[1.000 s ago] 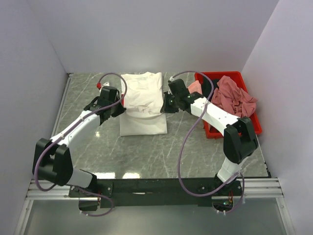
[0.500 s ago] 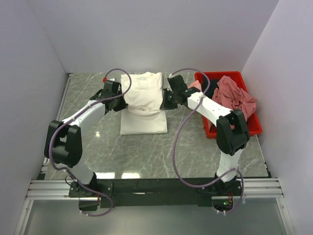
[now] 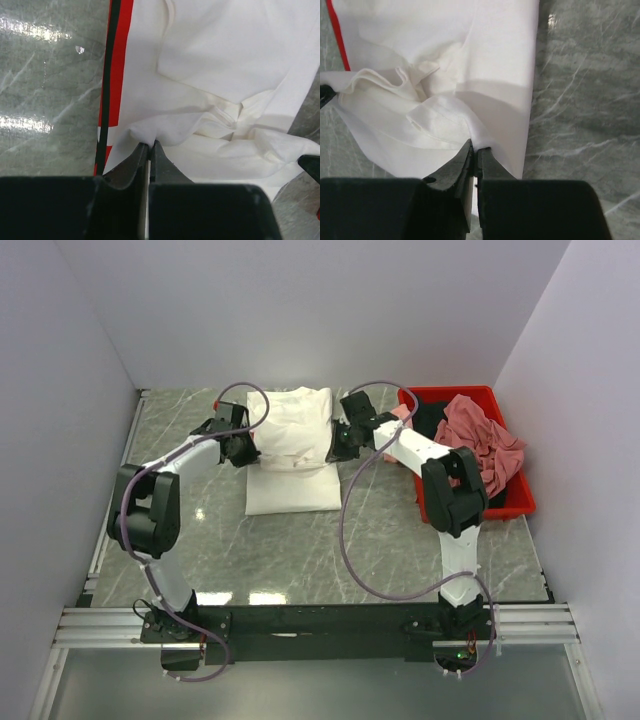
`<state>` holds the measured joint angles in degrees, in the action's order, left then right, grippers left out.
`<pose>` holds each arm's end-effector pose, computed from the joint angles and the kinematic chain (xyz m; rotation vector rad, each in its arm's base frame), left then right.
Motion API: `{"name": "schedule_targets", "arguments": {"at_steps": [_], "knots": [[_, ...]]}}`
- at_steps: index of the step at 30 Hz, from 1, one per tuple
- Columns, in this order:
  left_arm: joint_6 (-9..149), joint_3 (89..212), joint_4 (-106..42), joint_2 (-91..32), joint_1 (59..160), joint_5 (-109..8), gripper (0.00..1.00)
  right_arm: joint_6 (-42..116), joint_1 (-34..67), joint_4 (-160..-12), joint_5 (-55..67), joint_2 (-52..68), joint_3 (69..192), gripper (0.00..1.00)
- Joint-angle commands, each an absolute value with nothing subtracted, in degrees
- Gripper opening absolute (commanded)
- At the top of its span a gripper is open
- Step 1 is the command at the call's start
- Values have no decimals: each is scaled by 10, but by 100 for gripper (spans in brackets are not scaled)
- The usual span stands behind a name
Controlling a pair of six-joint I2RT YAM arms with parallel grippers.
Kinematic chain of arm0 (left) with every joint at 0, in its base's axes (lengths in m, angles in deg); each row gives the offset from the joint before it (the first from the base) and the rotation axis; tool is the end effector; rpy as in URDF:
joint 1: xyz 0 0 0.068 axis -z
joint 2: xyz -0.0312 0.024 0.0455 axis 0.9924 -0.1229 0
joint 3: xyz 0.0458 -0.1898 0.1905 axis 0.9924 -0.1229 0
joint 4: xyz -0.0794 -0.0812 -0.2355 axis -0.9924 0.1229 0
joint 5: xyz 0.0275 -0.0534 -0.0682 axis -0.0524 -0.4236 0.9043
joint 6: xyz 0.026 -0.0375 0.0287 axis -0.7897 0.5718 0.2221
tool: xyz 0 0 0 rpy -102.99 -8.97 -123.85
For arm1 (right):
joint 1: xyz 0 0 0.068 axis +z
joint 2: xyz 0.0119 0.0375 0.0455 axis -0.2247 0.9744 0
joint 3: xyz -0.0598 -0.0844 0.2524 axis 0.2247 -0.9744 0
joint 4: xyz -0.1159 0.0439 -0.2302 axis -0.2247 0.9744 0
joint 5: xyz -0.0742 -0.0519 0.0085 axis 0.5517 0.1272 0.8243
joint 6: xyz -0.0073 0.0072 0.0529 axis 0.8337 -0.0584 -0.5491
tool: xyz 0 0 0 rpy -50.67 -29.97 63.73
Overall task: Fold and stack the t-shirts
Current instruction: Fold the tshirt
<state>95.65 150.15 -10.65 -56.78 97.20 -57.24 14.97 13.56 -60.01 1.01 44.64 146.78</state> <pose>0.3769 -0.0966 0.2096 -0.4783 2.4558 -0.4129 0.4040 0.2108 0.2090 -0.0506 2.5833 0.6721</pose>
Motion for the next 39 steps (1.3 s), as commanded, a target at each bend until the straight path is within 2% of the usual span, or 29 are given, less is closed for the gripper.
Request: {"name": "schedule_targets", "arguments": {"at_steps": [1,2,3,5,6,7,8,9,11,12,13,14,20,24,31,39], "knots": [[946,1534,-111,-583,962,-560,8,158,128,-610,0,464,1504,8],[947,1546,-106,-595,960,-561,15,159,125,-606,0,473,1513,10],[948,1553,-100,-600,959,-562,18,160,123,-602,-2,478,1520,14],[948,1564,-92,-606,959,-561,28,165,121,-593,-3,484,1533,26],[949,1567,-91,-605,956,-558,39,169,120,-587,0,484,1544,34],[949,1567,-91,-601,956,-557,44,171,120,-583,2,482,1549,45],[951,1565,-93,-596,956,-555,50,178,119,-581,4,475,1553,51],[953,1563,-94,-582,956,-555,62,183,120,-577,4,472,1558,55],[958,1551,-97,-565,956,-565,74,193,120,-573,5,452,1558,64],[961,1544,-99,-543,956,-570,93,195,120,-573,5,444,1548,65],[966,1535,-100,-530,957,-572,99,197,121,-578,4,434,1538,69],[970,1514,-105,-518,956,-580,100,197,120,-582,5,412,1513,73],[1004,1420,-106,-417,956,-585,99,210,136,-612,-4,332,1409,76],[1028,1343,-110,-320,956,-616,99,238,172,-622,-19,318,1389,77],[1102,1232,-48,-190,956,-704,100,263,246,-633,-49,392,1469,77],[1125,1151,-18,-91,956,-714,99,224,265,-720,-97,530,1614,77]]}}
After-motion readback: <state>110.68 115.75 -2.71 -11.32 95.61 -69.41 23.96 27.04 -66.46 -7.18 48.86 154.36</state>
